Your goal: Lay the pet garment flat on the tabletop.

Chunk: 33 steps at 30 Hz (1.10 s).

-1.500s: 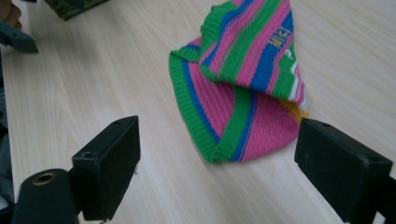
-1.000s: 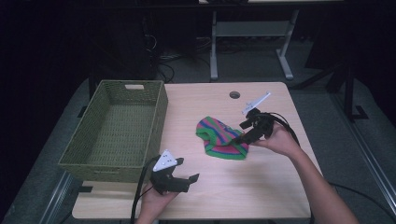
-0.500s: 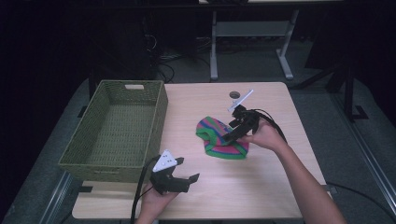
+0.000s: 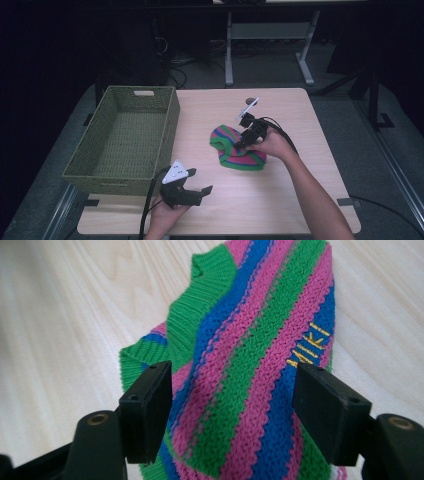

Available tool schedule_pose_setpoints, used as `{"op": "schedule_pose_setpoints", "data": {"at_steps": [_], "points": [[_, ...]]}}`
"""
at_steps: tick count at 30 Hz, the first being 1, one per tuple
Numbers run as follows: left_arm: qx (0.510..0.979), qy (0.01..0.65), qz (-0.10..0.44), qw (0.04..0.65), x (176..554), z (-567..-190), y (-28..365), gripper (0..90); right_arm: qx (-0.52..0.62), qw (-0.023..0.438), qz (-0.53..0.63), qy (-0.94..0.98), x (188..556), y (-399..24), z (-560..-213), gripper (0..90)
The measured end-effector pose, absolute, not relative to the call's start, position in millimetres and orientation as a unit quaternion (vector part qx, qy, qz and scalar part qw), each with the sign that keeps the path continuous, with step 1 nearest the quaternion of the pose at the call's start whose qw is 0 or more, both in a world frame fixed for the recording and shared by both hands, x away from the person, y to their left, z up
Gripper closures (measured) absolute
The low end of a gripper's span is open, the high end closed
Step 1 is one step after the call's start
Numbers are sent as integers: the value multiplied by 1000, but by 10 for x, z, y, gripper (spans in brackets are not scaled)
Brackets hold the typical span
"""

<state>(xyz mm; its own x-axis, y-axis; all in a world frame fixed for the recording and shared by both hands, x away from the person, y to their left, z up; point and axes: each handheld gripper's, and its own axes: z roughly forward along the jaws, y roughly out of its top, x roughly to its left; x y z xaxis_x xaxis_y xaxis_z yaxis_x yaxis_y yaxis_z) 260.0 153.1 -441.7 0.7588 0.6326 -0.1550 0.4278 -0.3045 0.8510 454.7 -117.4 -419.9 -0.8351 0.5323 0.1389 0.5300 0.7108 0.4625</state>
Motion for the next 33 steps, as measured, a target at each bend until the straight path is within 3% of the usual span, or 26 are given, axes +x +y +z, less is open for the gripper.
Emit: {"op": "schedule_pose_setpoints", "data": {"at_steps": [11,16,21,29,33], "points": [[804,331,106,484,2600,-4426,1517,158,298,21,215,930,4569,-1036,-4388,298],[802,332,104,485,2609,-4430,1509,157,295,49,201,933,4508,-989,-4459,330],[805,330,103,482,2601,-4435,1486,157,290,56,190,936,4488,-964,-4446,420],[805,329,104,482,2590,-4432,1476,158,297,61,179,936,4494,-938,-4412,654],[804,332,103,482,2604,-4436,1490,157,300,64,185,934,4513,-967,-4410,706]]}}
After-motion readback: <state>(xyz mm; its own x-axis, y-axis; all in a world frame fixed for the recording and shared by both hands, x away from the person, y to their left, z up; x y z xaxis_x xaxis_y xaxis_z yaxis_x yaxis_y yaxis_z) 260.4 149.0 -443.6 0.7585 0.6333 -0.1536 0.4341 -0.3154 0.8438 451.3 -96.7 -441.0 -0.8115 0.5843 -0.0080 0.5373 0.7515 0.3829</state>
